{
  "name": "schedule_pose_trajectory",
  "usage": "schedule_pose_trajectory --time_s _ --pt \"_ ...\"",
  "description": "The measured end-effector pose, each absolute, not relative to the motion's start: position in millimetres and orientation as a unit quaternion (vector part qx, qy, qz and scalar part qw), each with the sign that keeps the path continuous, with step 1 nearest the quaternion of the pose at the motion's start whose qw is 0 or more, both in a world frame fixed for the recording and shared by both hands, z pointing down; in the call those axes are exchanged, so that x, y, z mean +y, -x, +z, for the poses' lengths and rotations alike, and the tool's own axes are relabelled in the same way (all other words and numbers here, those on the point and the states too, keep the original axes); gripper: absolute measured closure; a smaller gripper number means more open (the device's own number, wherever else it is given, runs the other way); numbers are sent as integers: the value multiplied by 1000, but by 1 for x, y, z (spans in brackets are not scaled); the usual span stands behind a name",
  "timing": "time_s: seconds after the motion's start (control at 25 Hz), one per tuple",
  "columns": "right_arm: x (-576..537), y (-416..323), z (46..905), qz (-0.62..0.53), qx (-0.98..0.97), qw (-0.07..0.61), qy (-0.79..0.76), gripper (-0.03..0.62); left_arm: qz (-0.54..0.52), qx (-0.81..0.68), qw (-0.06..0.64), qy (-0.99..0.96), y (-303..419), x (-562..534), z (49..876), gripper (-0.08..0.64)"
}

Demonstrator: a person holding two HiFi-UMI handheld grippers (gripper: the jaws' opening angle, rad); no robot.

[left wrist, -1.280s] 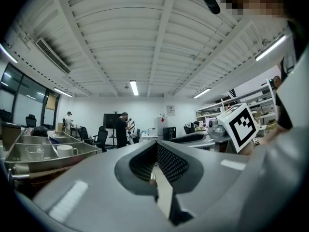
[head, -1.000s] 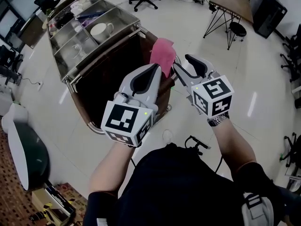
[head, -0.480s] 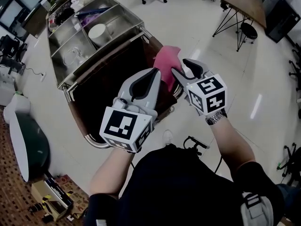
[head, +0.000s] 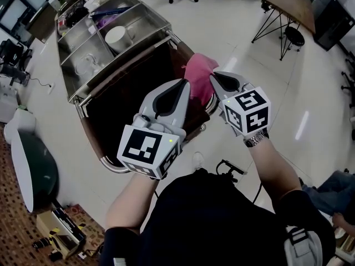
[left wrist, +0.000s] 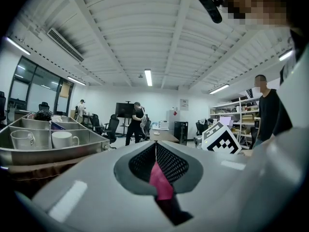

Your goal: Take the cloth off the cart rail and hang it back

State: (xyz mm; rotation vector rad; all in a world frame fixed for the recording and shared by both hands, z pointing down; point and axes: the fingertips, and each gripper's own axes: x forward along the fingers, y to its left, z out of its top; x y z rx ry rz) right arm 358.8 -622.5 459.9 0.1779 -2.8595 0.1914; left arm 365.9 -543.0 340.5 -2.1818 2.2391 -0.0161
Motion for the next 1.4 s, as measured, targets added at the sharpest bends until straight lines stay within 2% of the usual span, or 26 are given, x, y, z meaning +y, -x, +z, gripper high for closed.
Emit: schedule_pose_trajectory --time_s 0.4,0.52,0.72,0.96,1.12,1.28,1.4 --pt "-571 -402 404 37 -992 80 -86 581 -2 708 32 706 -403 -487 317 558" --pt "-524 -425 391 25 -994 59 -92 581 -16 708 1 706 -427 -435 325 559" --pt "-445 -464 371 -8 -994 12 -107 581 8 697 80 712 -456 -358 320 558" --pt "-364 -488 337 -34 -992 -22 -122 581 21 694 88 714 -465 -280 313 558" --pt "-327 -507 318 -47 -990 -38 -126 581 13 697 43 715 -474 -245 318 558" --pt "-303 -524 299 -57 -989 -54 -124 581 38 691 84 717 -478 -232 309 558" --pt "-290 -542 294 -60 -989 -60 -118 581 40 694 84 714 -488 -224 314 558"
